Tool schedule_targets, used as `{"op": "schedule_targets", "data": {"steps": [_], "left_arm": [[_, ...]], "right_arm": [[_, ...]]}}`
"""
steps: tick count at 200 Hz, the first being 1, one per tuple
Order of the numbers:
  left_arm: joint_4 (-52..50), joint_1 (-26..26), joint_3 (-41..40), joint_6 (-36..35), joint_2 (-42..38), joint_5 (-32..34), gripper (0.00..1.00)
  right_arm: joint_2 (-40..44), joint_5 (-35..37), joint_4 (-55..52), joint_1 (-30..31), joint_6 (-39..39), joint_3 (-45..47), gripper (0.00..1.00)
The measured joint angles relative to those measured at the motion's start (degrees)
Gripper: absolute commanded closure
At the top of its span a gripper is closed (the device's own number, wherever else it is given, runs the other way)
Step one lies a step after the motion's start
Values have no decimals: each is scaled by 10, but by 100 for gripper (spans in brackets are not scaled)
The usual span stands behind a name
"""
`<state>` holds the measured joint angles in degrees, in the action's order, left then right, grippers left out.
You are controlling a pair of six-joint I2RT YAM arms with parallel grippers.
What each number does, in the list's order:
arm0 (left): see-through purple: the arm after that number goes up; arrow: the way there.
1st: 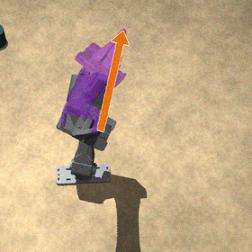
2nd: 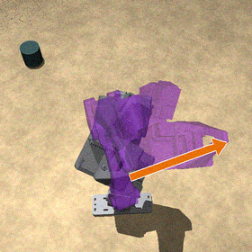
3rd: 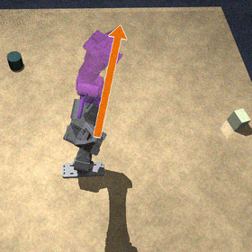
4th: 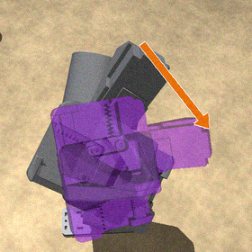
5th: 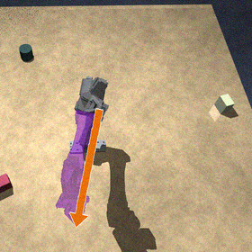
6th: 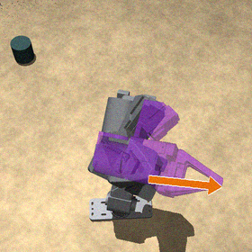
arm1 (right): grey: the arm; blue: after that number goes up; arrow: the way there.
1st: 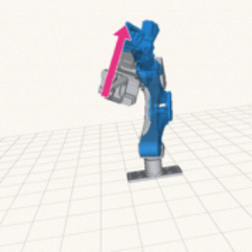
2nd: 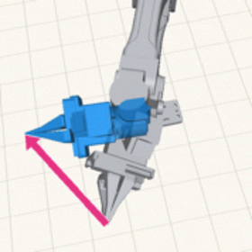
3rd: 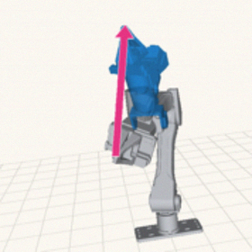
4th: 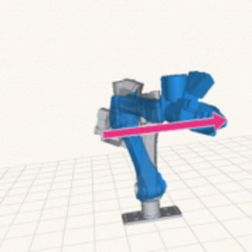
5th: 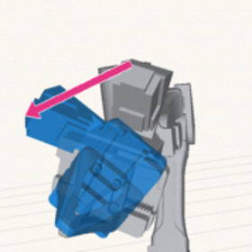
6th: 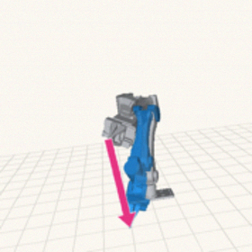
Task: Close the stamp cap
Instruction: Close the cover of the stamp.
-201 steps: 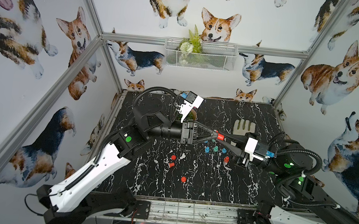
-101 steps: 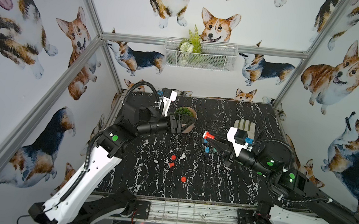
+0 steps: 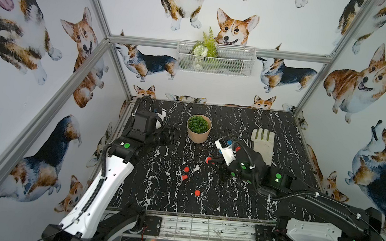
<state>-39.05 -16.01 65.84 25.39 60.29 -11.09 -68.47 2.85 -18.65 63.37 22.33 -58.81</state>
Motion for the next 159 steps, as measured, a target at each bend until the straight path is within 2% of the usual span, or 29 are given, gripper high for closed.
{"op": "schedule_targets", "data": {"steps": [39,76,159], "left_arm": [[29,25,-50,-47,6,41,37],[68,43,-96,-78,13,70,37],[81,47,-111,-97,-3,97,37]], "right_arm": [[-111,-25,-87,0,96,-38,100],[-207,-71,-147,5,137,-68,100],[-297,-121,-180,20,173,-97,100]]}}
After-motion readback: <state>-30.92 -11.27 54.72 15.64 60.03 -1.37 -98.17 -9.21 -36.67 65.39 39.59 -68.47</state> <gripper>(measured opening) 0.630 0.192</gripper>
